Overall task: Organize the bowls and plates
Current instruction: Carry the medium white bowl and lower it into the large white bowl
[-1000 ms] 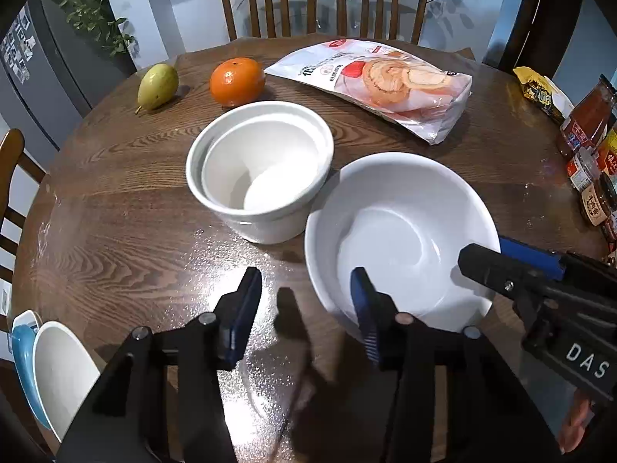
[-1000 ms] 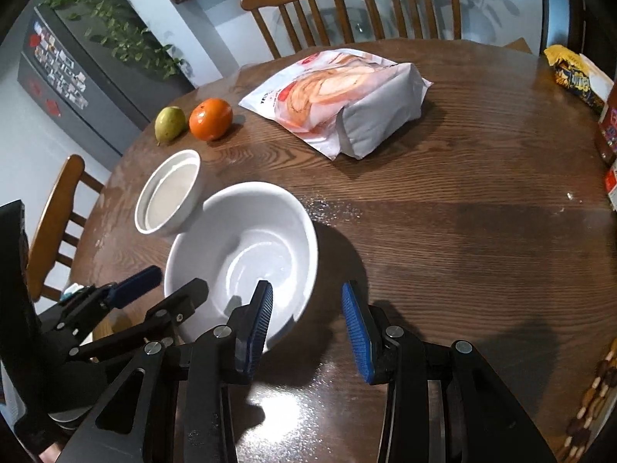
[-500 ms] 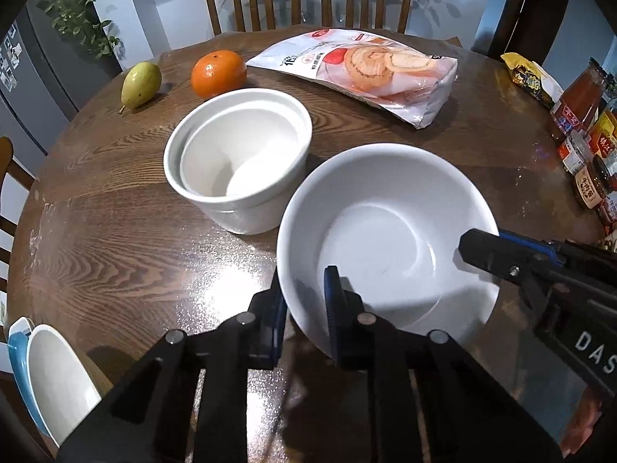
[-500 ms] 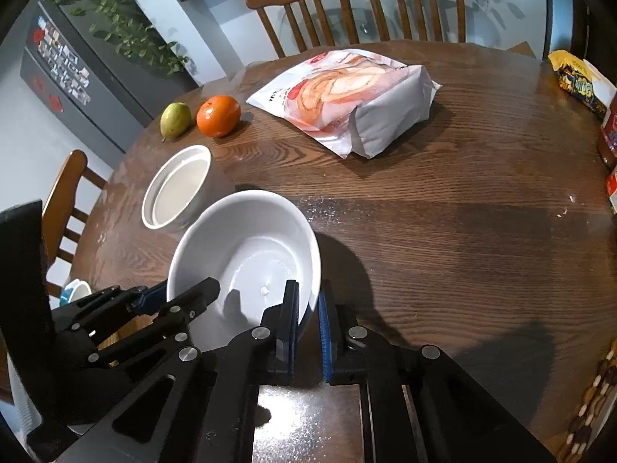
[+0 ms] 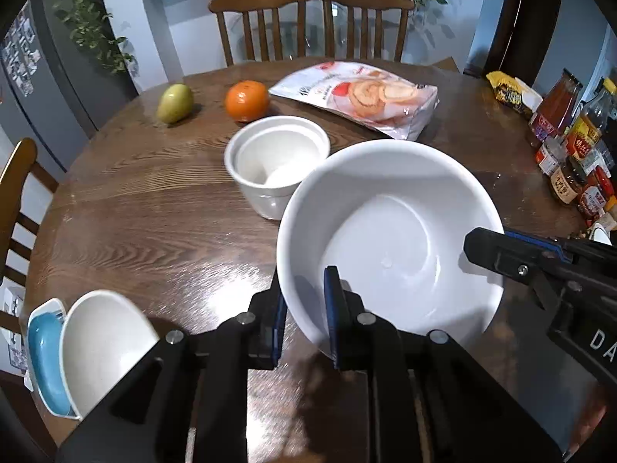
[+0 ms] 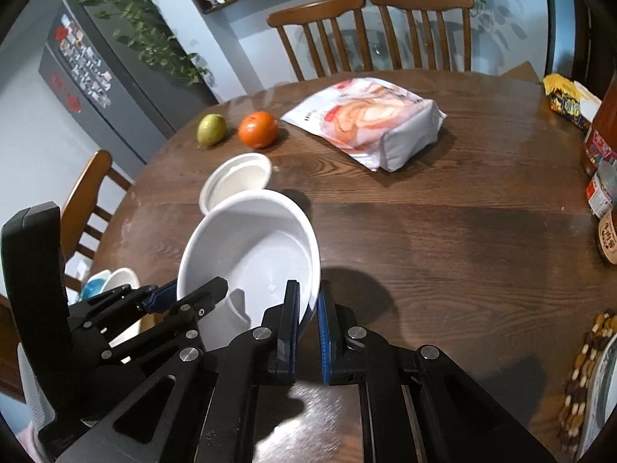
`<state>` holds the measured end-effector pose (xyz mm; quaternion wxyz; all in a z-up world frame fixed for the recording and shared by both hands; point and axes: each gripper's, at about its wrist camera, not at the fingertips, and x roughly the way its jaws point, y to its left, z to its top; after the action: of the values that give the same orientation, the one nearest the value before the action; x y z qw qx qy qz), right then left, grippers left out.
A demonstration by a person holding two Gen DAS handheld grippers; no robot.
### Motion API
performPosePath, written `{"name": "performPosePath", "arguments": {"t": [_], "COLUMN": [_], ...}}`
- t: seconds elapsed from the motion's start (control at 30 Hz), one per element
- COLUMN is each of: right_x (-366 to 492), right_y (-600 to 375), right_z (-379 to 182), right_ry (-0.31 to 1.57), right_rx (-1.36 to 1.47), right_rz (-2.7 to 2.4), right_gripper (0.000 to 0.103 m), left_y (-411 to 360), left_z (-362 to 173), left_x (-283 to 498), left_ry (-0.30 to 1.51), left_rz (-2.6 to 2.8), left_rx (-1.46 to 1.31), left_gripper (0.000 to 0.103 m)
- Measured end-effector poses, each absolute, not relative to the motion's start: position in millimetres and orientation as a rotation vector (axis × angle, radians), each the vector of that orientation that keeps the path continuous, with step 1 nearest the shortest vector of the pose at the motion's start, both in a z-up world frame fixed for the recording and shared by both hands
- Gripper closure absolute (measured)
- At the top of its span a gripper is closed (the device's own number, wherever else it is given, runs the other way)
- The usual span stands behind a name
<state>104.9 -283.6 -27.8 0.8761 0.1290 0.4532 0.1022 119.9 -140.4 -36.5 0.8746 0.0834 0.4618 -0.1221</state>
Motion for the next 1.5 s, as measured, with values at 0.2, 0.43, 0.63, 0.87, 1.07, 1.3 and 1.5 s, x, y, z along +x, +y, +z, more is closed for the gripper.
{"name": "performPosePath", "arguments": {"t": [0.2, 0.43, 0.63, 0.87, 1.07, 1.3, 1.5], "right_x": [88.0, 78.0, 76.9, 87.7, 94.6, 96.7, 95.5], "right_y": [-258.7, -224.3, -185.9, -139.2, -112.8, -88.6, -78.4], "right_z": [-10.9, -1.2, -0.3, -11.6, -28.9, -43.8, -52.2], "right_ry": [0.914, 0.898, 0.906, 0.955, 1.015, 1.081, 1.113], "right_rx": [0.241, 0.216, 0.195, 0.186, 0.183, 0.145, 0.111], "right_rz": [0.255, 0.31, 0.362, 0.427, 0.459, 0.455, 0.418], "right_gripper": [0.093, 0.093, 0.093, 0.093, 0.093, 0.093, 0.093], "left_y": [-112.8, -77.0, -38.2, 2.7, 30.3, 44.4, 44.8], "left_z": [-19.2, -7.2, -5.6, -14.6, -29.7, -47.4, -54.8], "left_x": [99.3, 83.5, 78.8, 79.8, 83.2, 84.6, 86.6], "left_ry": [0.916, 0.886, 0.892, 0.929, 0.974, 1.034, 1.057], "left_rz": [-0.219, -0.166, -0.116, -0.061, -0.029, -0.024, -0.039], "left_rx": [0.161, 0.148, 0.131, 0.124, 0.117, 0.139, 0.163], "left_gripper": [0.087, 0.087, 0.087, 0.087, 0.087, 0.087, 0.085]}}
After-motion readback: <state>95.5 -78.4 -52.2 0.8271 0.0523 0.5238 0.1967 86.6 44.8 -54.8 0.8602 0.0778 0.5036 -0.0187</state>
